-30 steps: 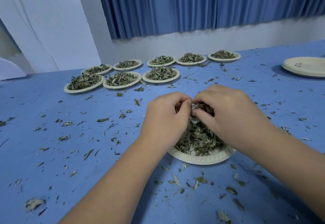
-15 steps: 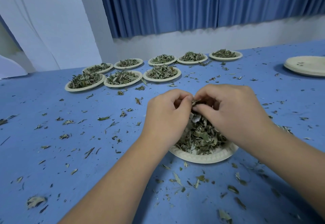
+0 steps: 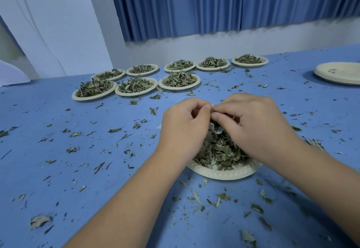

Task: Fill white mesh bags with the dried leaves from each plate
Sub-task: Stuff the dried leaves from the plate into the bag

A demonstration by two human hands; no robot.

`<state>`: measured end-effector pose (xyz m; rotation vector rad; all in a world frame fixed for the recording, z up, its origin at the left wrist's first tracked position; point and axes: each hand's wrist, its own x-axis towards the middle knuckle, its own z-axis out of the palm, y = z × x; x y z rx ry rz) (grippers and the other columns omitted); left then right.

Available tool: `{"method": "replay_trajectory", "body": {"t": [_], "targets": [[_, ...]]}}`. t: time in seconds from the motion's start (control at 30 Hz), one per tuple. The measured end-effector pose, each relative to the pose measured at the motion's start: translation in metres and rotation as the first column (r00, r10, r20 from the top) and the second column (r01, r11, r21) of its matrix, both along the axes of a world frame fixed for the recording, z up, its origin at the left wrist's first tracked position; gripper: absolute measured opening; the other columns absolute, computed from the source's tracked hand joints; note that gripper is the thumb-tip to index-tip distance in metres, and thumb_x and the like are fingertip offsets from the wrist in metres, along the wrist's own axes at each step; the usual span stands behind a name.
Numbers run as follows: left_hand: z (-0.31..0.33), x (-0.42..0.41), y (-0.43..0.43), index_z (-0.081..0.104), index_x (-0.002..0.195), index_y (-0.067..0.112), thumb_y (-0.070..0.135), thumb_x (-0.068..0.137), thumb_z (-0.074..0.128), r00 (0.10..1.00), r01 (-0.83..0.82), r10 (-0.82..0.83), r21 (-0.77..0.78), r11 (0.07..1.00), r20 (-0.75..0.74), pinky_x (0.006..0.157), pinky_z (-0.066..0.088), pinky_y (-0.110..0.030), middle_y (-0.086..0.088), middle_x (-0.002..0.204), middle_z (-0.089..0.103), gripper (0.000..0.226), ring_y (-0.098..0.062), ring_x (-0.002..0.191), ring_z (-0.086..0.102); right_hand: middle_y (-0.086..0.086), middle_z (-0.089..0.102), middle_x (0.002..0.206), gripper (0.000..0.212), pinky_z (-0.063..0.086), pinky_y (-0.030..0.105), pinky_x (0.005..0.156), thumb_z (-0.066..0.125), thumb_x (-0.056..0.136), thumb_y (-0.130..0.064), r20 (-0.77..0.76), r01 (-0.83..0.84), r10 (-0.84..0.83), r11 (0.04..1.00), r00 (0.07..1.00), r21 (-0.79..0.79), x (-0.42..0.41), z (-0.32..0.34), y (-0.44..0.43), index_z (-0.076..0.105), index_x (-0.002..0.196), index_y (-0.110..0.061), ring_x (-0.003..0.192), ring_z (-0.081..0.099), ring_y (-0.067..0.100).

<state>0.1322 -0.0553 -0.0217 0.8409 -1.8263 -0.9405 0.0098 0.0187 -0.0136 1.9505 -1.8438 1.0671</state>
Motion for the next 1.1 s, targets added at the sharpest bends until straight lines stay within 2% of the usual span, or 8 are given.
{"method": "replay_trajectory", "body": {"t": [0.1, 0.23, 0.4, 0.57, 0.67, 0.9, 1.03, 1.1], "targets": [[0.0, -0.0002, 0.0006, 0.073, 0.078, 0.026, 0.019, 0.093, 0.061, 1.0, 0.011, -0.011, 0.006, 1.0, -0.003, 0.052, 0.043, -0.011, 0.015, 0.06, 0.065, 0.02, 0.003, 0.053, 0.054, 0.002, 0.067, 0.076, 0.013, 0.049, 0.035, 0.069, 0.065, 0.088, -0.018, -0.021, 0.016, -0.016, 1.0, 1.0, 0.006, -0.0004, -0.001, -0.0015, 0.077, 0.088, -0.016, 0.075, 0.061, 0.019], [0.0, -0.0012, 0.0002, 0.072, 0.077, 0.025, 0.02, 0.092, 0.061, 1.0, 0.014, -0.014, 0.005, 1.0, -0.013, 0.054, 0.041, -0.013, 0.019, 0.057, 0.061, 0.02, 0.003, 0.054, 0.052, 0.004, 0.064, 0.075, 0.014, 0.049, 0.034, 0.064, 0.064, 0.089, -0.016, -0.117, 0.047, -0.047, 0.999, 0.992, -0.005, -0.0001, -0.0024, -0.0034, 0.077, 0.084, -0.013, 0.071, 0.06, 0.021], [-0.0008, -0.0039, 0.0021, 0.072, 0.075, 0.023, 0.018, 0.092, 0.061, 1.0, 0.018, -0.018, -0.006, 1.0, -0.011, 0.059, 0.045, -0.018, 0.014, 0.06, 0.064, 0.02, -0.003, 0.059, 0.056, 0.01, 0.064, 0.078, 0.011, 0.051, 0.039, 0.062, 0.067, 0.083, -0.006, -0.127, 0.048, -0.05, 0.999, 0.991, -0.014, 0.0028, -0.0054, -0.0047, 0.075, 0.075, -0.004, 0.07, 0.06, 0.03], [-0.0006, -0.0016, -0.0007, 0.071, 0.075, 0.027, 0.021, 0.092, 0.061, 0.999, -0.008, 0.009, 0.013, 1.0, -0.04, 0.057, 0.044, -0.018, 0.016, 0.06, 0.063, 0.021, 0.0, 0.058, 0.055, -0.001, 0.064, 0.086, 0.011, 0.04, 0.02, 0.073, 0.066, 0.085, -0.013, 0.02, 0.007, -0.008, 1.0, 1.0, 0.015, 0.0016, -0.0004, -0.0016, 0.073, 0.094, -0.014, 0.077, 0.057, 0.013], [-0.001, -0.0014, -0.0024, 0.073, 0.08, 0.026, 0.023, 0.092, 0.061, 0.999, -0.032, 0.032, 0.004, 0.999, -0.02, 0.056, 0.041, -0.019, 0.018, 0.055, 0.06, 0.017, 0.001, 0.053, 0.051, -0.008, 0.066, 0.088, 0.021, 0.044, 0.018, 0.077, 0.066, 0.083, -0.009, 0.121, 0.003, -0.007, 0.999, 0.993, 0.036, 0.0017, 0.0012, 0.0001, 0.067, 0.102, -0.017, 0.076, 0.059, 0.006], [-0.0013, -0.0019, -0.0001, 0.072, 0.078, 0.025, 0.022, 0.092, 0.061, 1.0, -0.005, 0.005, -0.001, 1.0, -0.008, 0.055, 0.04, -0.018, 0.015, 0.055, 0.059, 0.018, -0.001, 0.053, 0.051, -0.007, 0.059, 0.083, 0.02, 0.05, 0.026, 0.073, 0.071, 0.078, -0.003, 0.138, 0.023, -0.021, 1.0, 0.99, -0.009, 0.004, 0.0013, -0.0025, 0.061, 0.088, -0.018, 0.073, 0.06, 0.008], [-0.001, -0.0028, 0.0014, 0.072, 0.078, 0.024, 0.022, 0.092, 0.061, 1.0, 0.007, -0.007, 0.009, 1.0, -0.01, 0.056, 0.04, -0.02, 0.015, 0.056, 0.059, 0.018, -0.002, 0.054, 0.051, -0.017, 0.06, 0.075, 0.018, 0.043, 0.009, 0.073, 0.073, 0.078, -0.008, 0.142, 0.045, -0.038, 0.998, 0.989, -0.041, 0.0024, -0.0008, -0.0027, 0.063, 0.084, -0.022, 0.07, 0.057, -0.004], [-0.0009, -0.0025, 0.0014, 0.072, 0.078, 0.025, 0.021, 0.092, 0.061, 1.0, 0.008, -0.008, 0.012, 1.0, -0.012, 0.057, 0.044, -0.023, 0.014, 0.058, 0.061, 0.019, -0.004, 0.056, 0.054, -0.019, 0.058, 0.071, 0.013, 0.037, 0.003, 0.072, 0.073, 0.079, -0.012, 0.121, 0.062, -0.056, 0.997, 0.991, -0.052, 0.0012, -0.0015, -0.0022, 0.066, 0.083, -0.023, 0.065, 0.054, 0.001]]}}
